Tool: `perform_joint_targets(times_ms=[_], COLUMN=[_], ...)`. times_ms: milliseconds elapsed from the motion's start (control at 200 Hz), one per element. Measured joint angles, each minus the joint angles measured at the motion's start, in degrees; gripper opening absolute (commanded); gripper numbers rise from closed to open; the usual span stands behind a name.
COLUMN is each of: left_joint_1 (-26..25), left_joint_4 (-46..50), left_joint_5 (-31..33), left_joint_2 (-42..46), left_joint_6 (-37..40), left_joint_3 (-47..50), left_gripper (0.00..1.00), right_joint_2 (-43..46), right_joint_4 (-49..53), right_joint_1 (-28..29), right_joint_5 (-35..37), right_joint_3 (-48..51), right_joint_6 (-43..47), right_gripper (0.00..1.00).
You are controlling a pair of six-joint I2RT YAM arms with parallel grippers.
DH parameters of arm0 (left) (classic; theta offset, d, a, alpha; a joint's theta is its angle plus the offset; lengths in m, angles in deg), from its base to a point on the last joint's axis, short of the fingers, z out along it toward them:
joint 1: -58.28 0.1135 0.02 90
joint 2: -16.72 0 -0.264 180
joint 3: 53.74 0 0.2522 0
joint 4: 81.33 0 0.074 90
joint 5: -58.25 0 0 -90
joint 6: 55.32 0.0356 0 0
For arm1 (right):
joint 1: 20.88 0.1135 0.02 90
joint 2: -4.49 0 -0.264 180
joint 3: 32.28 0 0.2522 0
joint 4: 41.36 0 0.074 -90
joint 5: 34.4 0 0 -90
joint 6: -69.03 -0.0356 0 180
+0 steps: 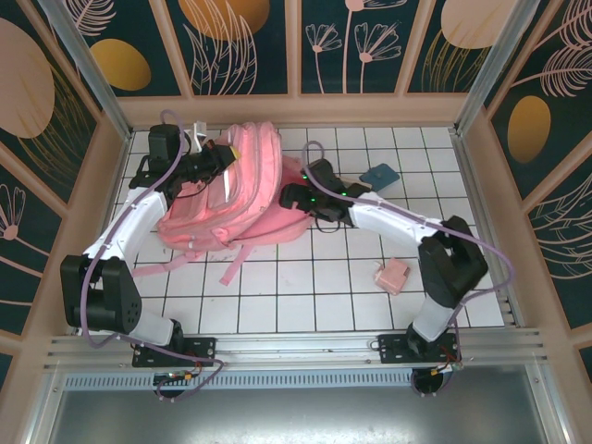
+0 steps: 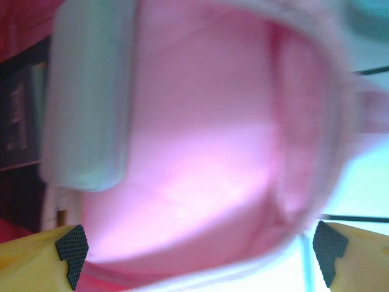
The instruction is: Pack books, pencil case, and school supplies into a backpack
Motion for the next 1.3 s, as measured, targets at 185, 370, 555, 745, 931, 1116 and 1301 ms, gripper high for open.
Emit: perform_joint_targets(times_ms=[185,370,555,745,931,1116,1301], left_joint_1=[0.0,0.0,0.0,0.0,0.0,0.0,0.0], left_joint_4=[-0.04,-0.04,-0.07,-0.46,-0.55,-0.87,-0.87], left_joint_5=[-0.44,-0.66,-1.07,-1.44,-1.75,-1.92,-1.92], left_joint_2=[0.0,-0.02,-0.42,-0.63,-0.63,-0.63,-0.63], left_joint_6=[0.61,1.46,1.7,2.01,2.12,2.12,2.12], left_joint_3=[0.39,0.46,0.46,0.5,0.72,0.79,0.85], left_gripper=[0.0,0.0,0.0,0.0,0.0,0.0,0.0], right_joint_2=[8.5,16.87,26.8,34.95,37.9,38.18,38.21], right_joint_4=[6.19,14.78,23.54,30.32,31.8,28.87,26.1], right_joint_1=[-5.79,-7.93,-9.73,-13.42,-17.07,-19.06,-19.87], right_joint_5=[4.11,8.57,12.39,13.92,12.13,9.29,7.41], right_joint_3=[8.17,15.02,20.06,25.14,30.62,34.82,35.69], right_joint_6=[-2.58,-7.96,-13.6,-17.0,-17.49,-17.38,-16.61], right_gripper=[0.95,0.97,0.97,0.97,0.93,0.88,0.91])
